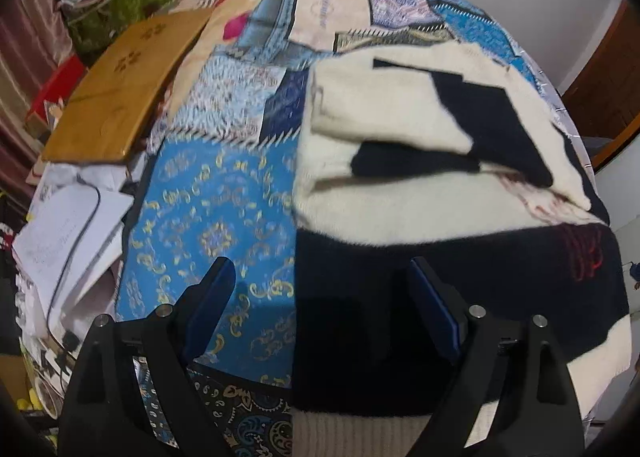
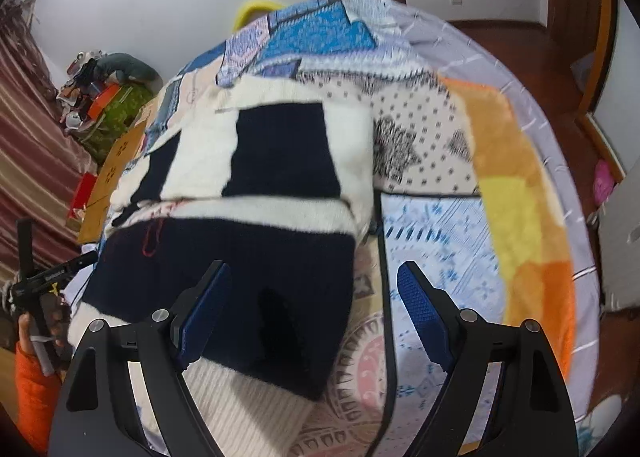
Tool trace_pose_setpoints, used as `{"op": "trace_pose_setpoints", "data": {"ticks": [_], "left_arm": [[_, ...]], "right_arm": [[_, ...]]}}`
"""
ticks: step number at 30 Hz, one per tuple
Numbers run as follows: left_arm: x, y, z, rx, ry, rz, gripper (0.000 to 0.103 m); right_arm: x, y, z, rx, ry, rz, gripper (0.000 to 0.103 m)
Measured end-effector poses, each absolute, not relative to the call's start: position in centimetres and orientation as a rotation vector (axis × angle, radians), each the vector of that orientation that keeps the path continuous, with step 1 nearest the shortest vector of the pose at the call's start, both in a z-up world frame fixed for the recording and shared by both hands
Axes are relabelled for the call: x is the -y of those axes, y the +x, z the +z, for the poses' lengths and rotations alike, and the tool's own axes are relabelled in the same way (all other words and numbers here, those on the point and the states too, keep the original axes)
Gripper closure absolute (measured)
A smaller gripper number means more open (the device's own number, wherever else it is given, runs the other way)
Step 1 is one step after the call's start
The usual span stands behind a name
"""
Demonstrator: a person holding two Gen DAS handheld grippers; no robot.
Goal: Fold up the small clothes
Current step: 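Grasp the sweater hem with both grippers and lift it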
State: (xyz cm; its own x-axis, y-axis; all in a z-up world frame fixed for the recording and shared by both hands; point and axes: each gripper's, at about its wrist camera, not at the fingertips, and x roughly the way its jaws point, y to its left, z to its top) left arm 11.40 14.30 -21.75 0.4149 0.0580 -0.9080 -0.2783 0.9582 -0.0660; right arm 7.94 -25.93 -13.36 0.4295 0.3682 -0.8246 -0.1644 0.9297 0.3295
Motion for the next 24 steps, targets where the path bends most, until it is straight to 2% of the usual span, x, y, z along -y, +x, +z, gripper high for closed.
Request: {"op": "trace_pose_setpoints", "data": {"ticks": [4, 6, 11, 12, 15, 17, 19, 22, 24], "left_arm": [[-14.7, 11.4, -23.2, -1.167, -0.282, 0.201, 0.016], [-14.7, 11.5, -23.6, -1.178, -0.306, 0.194, 0.016], [-14.4, 11.9, -23.8, -1.181, -0.354, 0.154, 0.016], [-14.3, 12.0, -23.8, -1.181, -0.367, 0.142, 0.019], [-14.1, 12.0, -23.8, -1.178, -0.406, 0.091, 0.035], [-13.9, 12.0, -23.6, -1.169, -0.408, 0.082, 0.042], [-13.4, 12.0, -23.1, -1.156, -0.382, 0.075, 0.059], [-12.5, 11.9, -22.3, -1.137, -0.326, 0.071, 0.081], [-11.9, 11.9, -21.6, -1.111, -0.282, 0.077, 0.091]], "right_arm": [[25.4, 7.9, -14.8, -1.108, 0.219, 0.36, 0.021], [25.3, 8.0, -15.3, -1.116, 0.226, 0.369, 0.027], [24.8, 8.4, -16.4, -1.151, 0.279, 0.416, 0.053], [24.6, 8.4, -16.4, -1.144, 0.283, 0.422, 0.055], [24.1, 8.4, -16.0, -1.132, 0.265, 0.436, 0.07], [23.8, 8.5, -15.7, -1.12, 0.242, 0.44, 0.083], [23.7, 8.7, -15.4, -1.103, 0.226, 0.441, 0.09], [23.6, 8.8, -14.8, -1.069, 0.212, 0.44, 0.094], [23.5, 8.9, -14.3, -1.042, 0.2, 0.439, 0.094]]}}
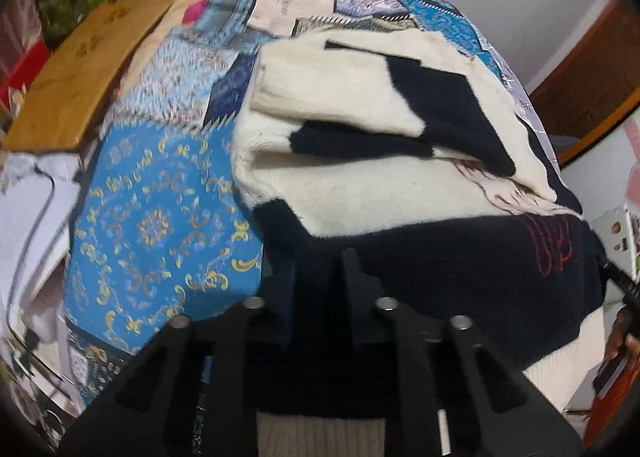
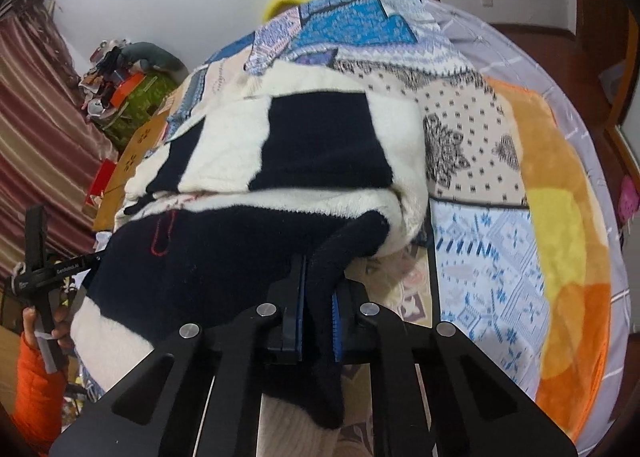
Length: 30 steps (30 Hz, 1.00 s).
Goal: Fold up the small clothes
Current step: 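Grasp the sweater hem with both grippers and lift it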
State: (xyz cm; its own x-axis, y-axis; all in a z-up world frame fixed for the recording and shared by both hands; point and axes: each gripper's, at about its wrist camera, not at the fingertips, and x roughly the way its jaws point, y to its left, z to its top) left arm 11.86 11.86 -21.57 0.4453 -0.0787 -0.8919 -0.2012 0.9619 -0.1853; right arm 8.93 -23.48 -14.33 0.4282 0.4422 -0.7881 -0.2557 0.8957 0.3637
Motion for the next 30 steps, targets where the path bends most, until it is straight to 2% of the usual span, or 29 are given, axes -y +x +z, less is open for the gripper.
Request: {"op": "trace_pose_setpoints", "data": {"ticks": [4, 16, 30], "left_arm": [[-11.7, 11.9, -19.9, -1.045, -0.245, 0.087, 0.095], [-14.4, 14.4, -15.5, -0.883, -0.275, 0.161, 0.096], [-15.9, 17.2, -20.7, -0.989, -0.243, 0.254, 0.094]], "right_arm": [[23.4, 9.4, -13.1, -0.989, 0.185, 0.436, 0.095], [23.8, 12.7, -10.7, -0.889, 0.172, 0.39, 0.096], [24.2, 15.1, -14.6, -0.976, 0.129, 0.316, 0.095]]}}
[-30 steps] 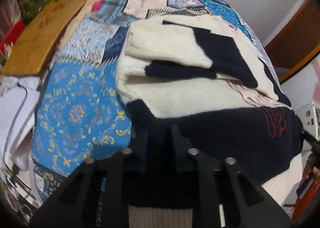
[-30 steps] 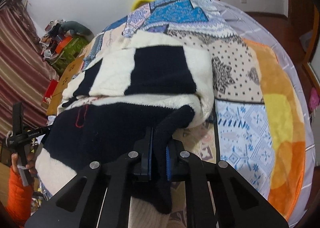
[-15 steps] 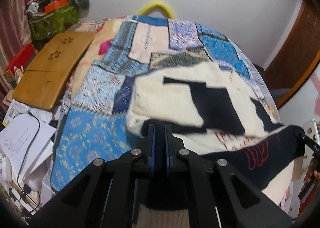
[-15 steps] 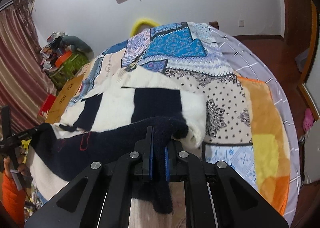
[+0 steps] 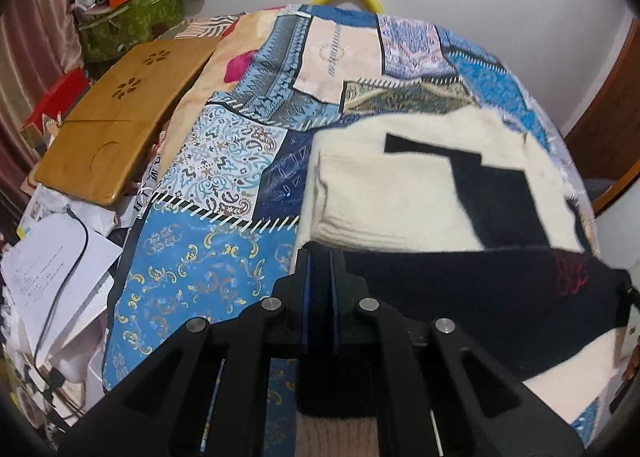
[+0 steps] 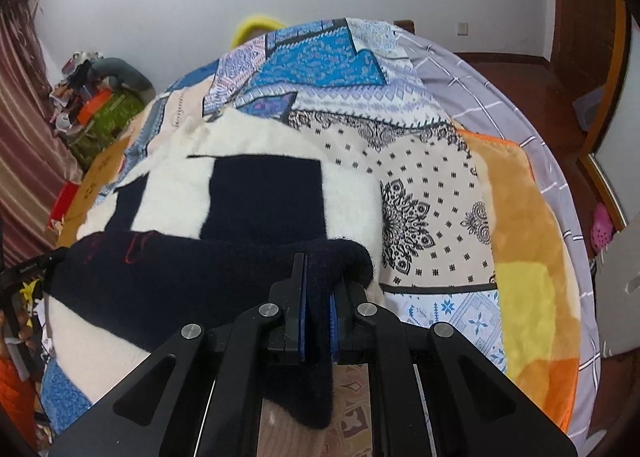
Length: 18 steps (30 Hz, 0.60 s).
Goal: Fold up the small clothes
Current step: 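Grasp the sweater hem with both grippers and lift it, then fold the hem up over the sleeves toward the collar with both grippers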
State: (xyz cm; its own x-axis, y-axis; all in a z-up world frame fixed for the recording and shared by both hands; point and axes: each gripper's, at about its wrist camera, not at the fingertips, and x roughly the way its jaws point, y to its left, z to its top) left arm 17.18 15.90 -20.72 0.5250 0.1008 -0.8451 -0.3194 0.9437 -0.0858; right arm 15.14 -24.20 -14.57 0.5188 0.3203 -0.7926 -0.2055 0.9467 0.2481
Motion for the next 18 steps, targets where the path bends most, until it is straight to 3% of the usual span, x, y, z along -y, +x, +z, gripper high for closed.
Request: {"op": "trace_pose_setpoints", "data": {"ticks": [5, 9, 12, 14, 18], "left_arm": [[-15.2, 17.1, -20.5, -1.011, -0.192, 0.247, 0.09], [-15.1, 16.5, -19.3, -0.993, -0.191, 0.241, 0.069], [-15.1, 15.9, -18.3, -0.976, -0.195, 0.235, 0.063], [-15.0, 15.5, -17.7, -0.965, -0.198, 0.23, 0.058], [-14.9, 14.4, -16.4, -0.931, -0.195, 0.233, 0.041]], "right_arm": [[24.5, 14.9, -14.1, -0.978, 0.141, 0.316, 0.093], [24.2, 14.5, -13.5, -0.984, 0.121, 0.315, 0.088], [24.1, 14.1, -12.9, -0.974, 0.109, 0.319, 0.077], [24.0, 13.6, -12.3, -0.955, 0.094, 0.31, 0.063], [24.1, 12.6, -10.8, -0.904, 0.065, 0.293, 0.05]]}}
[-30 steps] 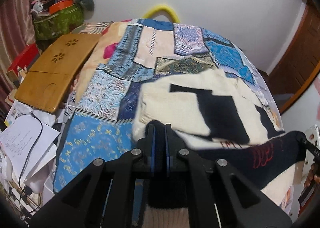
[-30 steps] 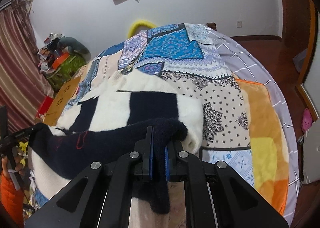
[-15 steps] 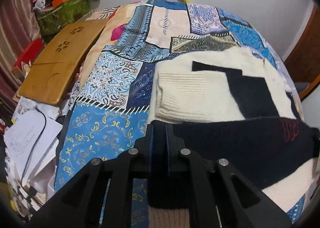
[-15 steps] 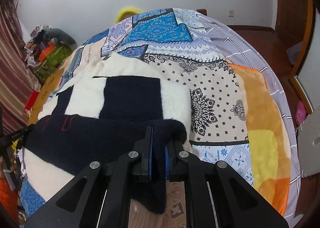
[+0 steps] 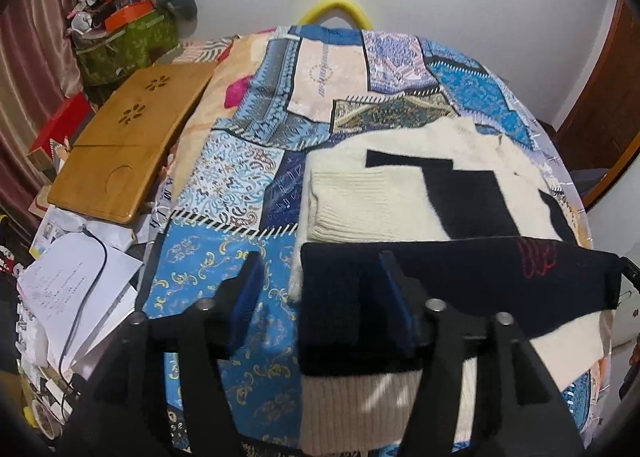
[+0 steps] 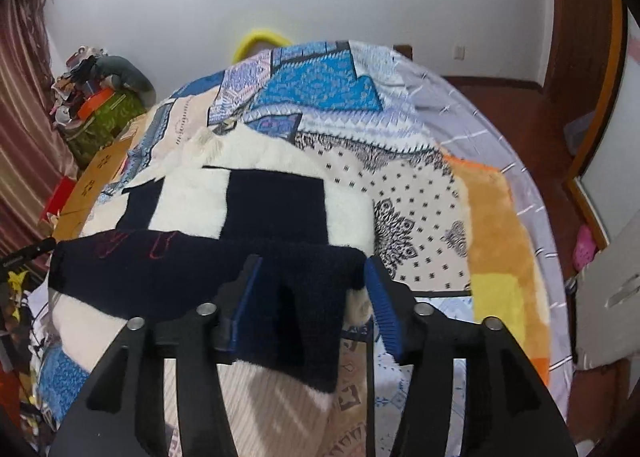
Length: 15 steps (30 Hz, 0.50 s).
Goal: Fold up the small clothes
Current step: 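Fold the hem up over the sleeves toward the collar with both grippers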
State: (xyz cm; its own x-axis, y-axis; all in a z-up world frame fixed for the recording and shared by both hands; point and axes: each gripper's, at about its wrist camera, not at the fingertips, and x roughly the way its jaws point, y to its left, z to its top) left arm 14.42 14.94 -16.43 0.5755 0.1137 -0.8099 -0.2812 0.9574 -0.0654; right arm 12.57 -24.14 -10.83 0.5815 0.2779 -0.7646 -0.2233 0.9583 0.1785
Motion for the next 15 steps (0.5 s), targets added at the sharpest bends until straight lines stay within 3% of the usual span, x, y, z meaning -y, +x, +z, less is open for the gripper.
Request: {"op": "trace_pose_setpoints", "data": {"ticks": [4, 7, 15], "left_arm": [[-14.8, 13.4, -15.9, -0.922, -0.189, 0.229, 0.027], [-14.6, 12.7, -16.2, -0.94, -0.189, 0.221, 0.025], [-14.4, 10.9, -19.5, -1.043, -0.25, 0.19, 0.024]], "right_arm": [[24.3, 11.6, -10.1, -0.891, 0.057, 0.294, 0.042], [24.3, 11.0, -10.0, -0.904, 0.058, 0.298, 0.034], [24.5, 9.3, -11.6, -0.976, 0.116, 0.316, 0.033]]}}
